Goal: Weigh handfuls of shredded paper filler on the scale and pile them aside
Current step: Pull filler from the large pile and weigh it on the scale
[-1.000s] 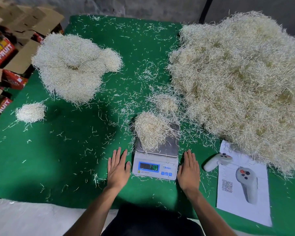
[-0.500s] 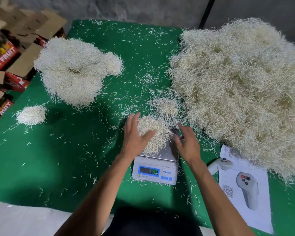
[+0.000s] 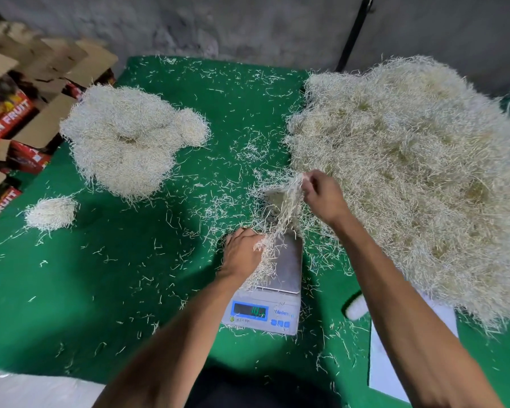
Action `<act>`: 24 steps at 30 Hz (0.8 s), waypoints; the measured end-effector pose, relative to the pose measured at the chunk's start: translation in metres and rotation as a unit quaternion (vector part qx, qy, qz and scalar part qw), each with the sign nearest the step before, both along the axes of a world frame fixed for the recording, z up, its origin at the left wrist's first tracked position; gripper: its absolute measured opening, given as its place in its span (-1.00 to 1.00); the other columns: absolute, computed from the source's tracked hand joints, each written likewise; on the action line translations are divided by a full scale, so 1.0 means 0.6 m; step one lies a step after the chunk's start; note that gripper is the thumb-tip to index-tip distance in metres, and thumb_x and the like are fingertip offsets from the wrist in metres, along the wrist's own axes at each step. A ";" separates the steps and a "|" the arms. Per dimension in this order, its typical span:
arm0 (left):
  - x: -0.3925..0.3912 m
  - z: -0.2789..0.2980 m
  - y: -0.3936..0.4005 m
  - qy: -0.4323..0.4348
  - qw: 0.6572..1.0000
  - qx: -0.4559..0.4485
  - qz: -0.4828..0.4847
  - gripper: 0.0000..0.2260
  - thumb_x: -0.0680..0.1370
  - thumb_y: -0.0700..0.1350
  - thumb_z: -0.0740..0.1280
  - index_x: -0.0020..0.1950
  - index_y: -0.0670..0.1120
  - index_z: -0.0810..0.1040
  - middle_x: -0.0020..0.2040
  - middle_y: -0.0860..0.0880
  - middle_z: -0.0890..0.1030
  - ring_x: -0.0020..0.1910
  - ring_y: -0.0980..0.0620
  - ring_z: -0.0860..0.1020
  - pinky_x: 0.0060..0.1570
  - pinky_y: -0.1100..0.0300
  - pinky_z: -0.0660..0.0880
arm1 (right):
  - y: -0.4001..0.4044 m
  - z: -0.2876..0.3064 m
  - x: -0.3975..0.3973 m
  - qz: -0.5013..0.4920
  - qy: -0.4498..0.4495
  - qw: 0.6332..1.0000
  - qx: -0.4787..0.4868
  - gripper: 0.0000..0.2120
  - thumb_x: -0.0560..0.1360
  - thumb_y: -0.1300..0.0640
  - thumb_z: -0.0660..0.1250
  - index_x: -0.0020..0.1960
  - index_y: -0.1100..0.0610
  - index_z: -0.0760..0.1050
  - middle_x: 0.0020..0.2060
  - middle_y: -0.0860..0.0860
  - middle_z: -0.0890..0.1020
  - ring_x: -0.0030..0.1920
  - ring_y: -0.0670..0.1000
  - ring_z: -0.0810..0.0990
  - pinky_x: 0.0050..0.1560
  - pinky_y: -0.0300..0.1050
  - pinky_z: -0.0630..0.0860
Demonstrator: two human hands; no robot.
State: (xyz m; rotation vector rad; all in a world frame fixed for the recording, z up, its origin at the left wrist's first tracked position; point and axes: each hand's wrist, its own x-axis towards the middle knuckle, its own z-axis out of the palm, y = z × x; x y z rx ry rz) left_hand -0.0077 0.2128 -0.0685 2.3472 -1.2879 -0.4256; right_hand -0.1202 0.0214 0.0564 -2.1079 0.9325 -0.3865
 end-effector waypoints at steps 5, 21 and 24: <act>-0.003 0.002 -0.012 -0.023 1.000 0.018 0.010 -0.62 0.61 0.03 0.37 0.42 0.03 0.51 0.26 0.10 0.54 0.25 0.07 0.41 0.29 0.07 0.31 | -0.092 0.107 0.010 -0.091 -0.121 0.989 -0.009 -0.83 0.69 0.19 0.24 0.21 0.19 0.55 0.03 0.11 0.65 -0.02 0.02 0.67 0.11 0.02 0.66; 0.046 -0.016 0.133 0.200 0.963 -0.072 0.163 -0.51 0.66 -0.24 0.22 0.57 0.04 0.30 0.54 -0.12 0.36 0.24 0.23 0.50 0.28 0.16 0.49 | 0.187 -0.301 -0.197 -0.033 0.287 0.953 -0.094 -0.41 0.68 0.24 0.08 0.66 0.25 -0.03 0.66 0.18 -0.04 0.65 0.18 -0.05 0.65 0.07 -0.01; 0.018 -0.086 0.195 0.061 0.985 0.130 0.091 -0.45 0.68 -0.16 0.17 0.64 0.08 0.10 0.65 -0.13 0.07 0.61 -0.16 0.13 0.55 -0.18 0.12 | 0.215 -0.314 -0.207 -0.024 0.306 0.947 -0.093 -0.35 0.68 0.24 0.01 0.67 0.17 -0.23 0.64 0.09 -0.23 0.64 0.12 -0.28 0.60 0.01 -0.31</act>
